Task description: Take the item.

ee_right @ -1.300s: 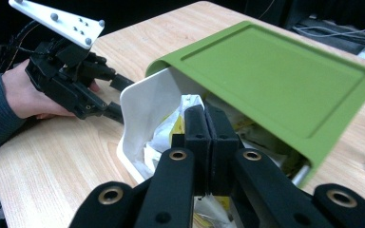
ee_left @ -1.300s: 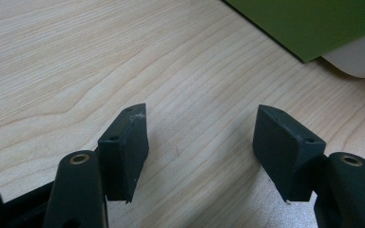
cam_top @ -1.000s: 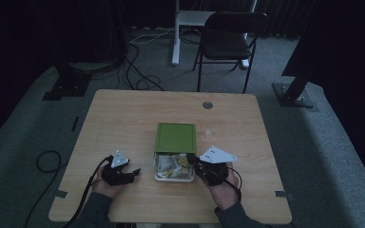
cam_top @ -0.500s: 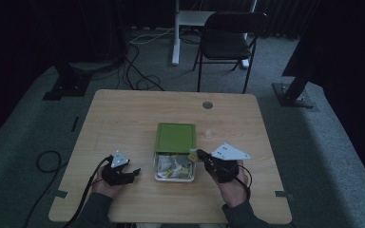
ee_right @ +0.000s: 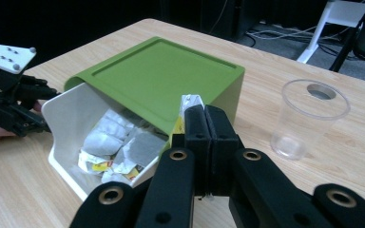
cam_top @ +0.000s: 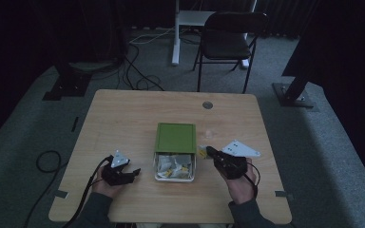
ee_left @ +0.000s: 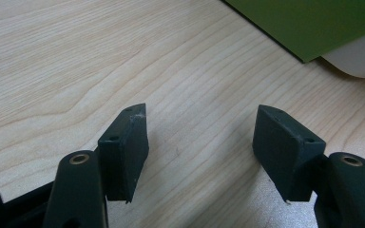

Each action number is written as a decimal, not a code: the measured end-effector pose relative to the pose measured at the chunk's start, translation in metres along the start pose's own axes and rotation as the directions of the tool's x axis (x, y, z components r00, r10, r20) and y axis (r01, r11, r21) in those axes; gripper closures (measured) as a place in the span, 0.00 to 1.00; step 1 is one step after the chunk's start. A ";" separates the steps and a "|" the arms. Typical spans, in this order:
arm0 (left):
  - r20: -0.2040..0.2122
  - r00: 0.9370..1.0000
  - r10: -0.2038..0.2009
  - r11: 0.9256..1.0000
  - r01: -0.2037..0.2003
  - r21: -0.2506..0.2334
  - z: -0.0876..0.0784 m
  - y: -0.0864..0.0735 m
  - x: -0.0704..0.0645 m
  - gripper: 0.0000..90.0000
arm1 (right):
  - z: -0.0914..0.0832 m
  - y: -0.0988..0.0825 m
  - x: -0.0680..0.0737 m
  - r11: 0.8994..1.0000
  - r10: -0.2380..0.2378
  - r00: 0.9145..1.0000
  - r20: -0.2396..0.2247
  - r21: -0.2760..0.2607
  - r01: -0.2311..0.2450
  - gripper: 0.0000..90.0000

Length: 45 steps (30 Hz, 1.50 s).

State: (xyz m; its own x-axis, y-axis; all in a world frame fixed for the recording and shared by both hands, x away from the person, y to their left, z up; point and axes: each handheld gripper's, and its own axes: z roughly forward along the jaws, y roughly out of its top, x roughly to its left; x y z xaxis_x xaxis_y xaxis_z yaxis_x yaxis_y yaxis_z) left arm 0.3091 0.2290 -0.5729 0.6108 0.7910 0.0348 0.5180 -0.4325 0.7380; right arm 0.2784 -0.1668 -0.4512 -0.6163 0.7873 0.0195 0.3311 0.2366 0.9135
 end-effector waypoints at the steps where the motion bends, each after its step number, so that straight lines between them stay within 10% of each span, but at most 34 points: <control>1: 0.000 1.000 0.000 1.000 0.000 0.000 0.000 0.000 0.000 0.42 | 0.000 0.000 0.000 1.000 0.000 1.000 0.000 0.000 0.000 0.99; 45: 0.000 1.000 0.001 1.000 -0.001 0.000 0.000 0.000 0.000 0.42 | 0.034 0.002 -0.043 0.998 0.066 0.997 0.049 -0.002 -0.066 0.99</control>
State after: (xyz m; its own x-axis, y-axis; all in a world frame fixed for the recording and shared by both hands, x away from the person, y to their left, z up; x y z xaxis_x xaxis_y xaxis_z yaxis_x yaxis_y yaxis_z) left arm 0.3092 0.2291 -0.5729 0.6114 0.7905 0.0358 0.5169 -0.4332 0.7383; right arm 0.3302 -0.1807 -0.4643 -0.5571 0.8283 0.0597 0.3699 0.1831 0.9108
